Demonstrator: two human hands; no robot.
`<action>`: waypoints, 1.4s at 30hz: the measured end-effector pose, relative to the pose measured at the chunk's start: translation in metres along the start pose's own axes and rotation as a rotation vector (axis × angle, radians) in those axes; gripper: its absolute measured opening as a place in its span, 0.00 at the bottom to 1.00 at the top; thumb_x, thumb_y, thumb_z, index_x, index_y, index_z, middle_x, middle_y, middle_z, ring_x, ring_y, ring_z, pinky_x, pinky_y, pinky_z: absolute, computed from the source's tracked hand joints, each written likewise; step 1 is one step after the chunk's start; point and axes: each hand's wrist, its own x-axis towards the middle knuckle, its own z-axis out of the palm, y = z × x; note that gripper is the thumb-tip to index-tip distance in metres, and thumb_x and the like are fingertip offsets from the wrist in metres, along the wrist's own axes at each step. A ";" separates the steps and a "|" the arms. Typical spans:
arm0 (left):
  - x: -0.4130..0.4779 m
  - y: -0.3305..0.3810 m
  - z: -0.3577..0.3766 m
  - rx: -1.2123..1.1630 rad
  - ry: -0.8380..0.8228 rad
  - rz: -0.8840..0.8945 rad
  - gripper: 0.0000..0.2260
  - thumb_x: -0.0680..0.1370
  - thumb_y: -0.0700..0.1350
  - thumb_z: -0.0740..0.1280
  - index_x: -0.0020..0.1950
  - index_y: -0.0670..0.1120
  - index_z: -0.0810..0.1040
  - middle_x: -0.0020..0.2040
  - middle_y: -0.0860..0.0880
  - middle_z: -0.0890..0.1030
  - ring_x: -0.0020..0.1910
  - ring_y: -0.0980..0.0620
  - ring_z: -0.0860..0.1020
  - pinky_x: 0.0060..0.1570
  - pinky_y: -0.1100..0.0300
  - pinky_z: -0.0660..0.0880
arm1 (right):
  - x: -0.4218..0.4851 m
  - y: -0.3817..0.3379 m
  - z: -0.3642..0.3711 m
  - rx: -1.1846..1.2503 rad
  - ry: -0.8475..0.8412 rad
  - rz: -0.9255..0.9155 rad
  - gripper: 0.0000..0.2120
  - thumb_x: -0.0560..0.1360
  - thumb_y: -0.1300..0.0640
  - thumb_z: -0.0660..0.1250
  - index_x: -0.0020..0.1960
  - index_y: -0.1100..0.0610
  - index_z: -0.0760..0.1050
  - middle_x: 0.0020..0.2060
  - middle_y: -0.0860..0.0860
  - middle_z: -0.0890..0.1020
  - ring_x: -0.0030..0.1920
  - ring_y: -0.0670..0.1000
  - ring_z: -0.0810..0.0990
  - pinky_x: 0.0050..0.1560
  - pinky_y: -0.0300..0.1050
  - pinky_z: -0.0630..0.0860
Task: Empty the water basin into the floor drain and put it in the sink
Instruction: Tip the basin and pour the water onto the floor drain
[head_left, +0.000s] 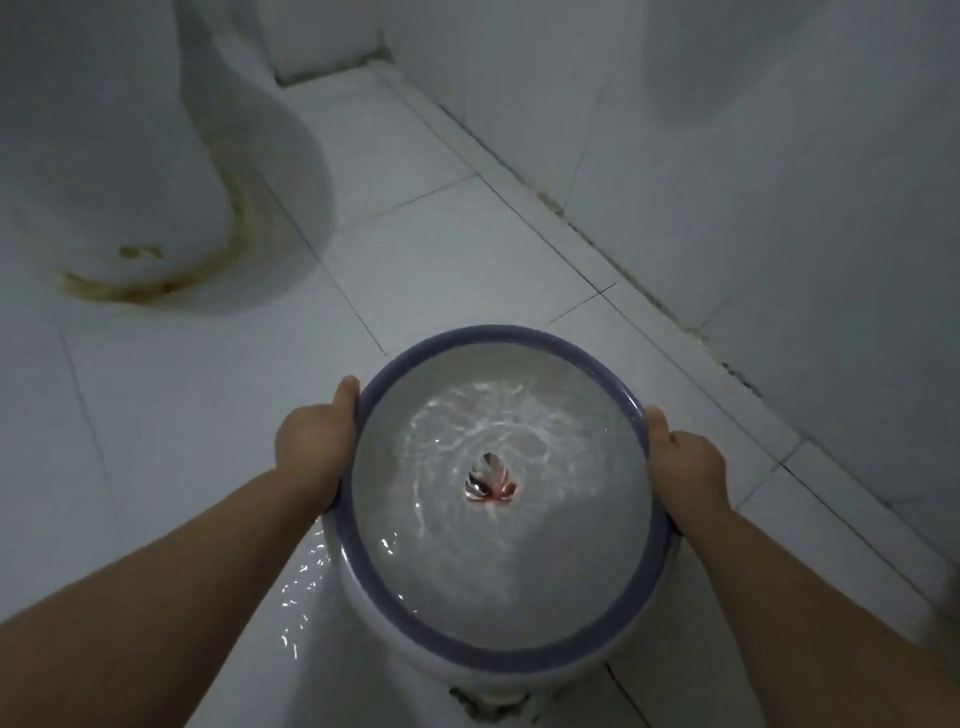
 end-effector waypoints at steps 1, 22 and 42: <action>0.002 0.000 0.005 -0.018 0.004 0.007 0.28 0.77 0.59 0.51 0.26 0.40 0.70 0.27 0.42 0.72 0.29 0.46 0.70 0.34 0.54 0.64 | 0.003 0.002 0.001 0.018 0.015 0.008 0.31 0.79 0.41 0.48 0.28 0.62 0.69 0.25 0.53 0.69 0.30 0.53 0.68 0.32 0.45 0.61; 0.012 0.031 0.029 -0.200 0.089 0.042 0.25 0.75 0.60 0.53 0.27 0.44 0.69 0.29 0.45 0.72 0.32 0.45 0.72 0.41 0.51 0.70 | 0.046 -0.002 -0.007 0.080 0.199 -0.053 0.31 0.78 0.41 0.51 0.31 0.66 0.69 0.23 0.55 0.66 0.26 0.53 0.63 0.27 0.48 0.53; 0.005 0.020 0.026 -0.261 0.096 0.063 0.25 0.76 0.59 0.52 0.28 0.43 0.69 0.29 0.43 0.72 0.30 0.45 0.70 0.34 0.52 0.68 | 0.040 -0.006 -0.003 0.225 0.226 -0.004 0.28 0.78 0.42 0.52 0.27 0.60 0.67 0.25 0.52 0.71 0.29 0.53 0.69 0.33 0.44 0.64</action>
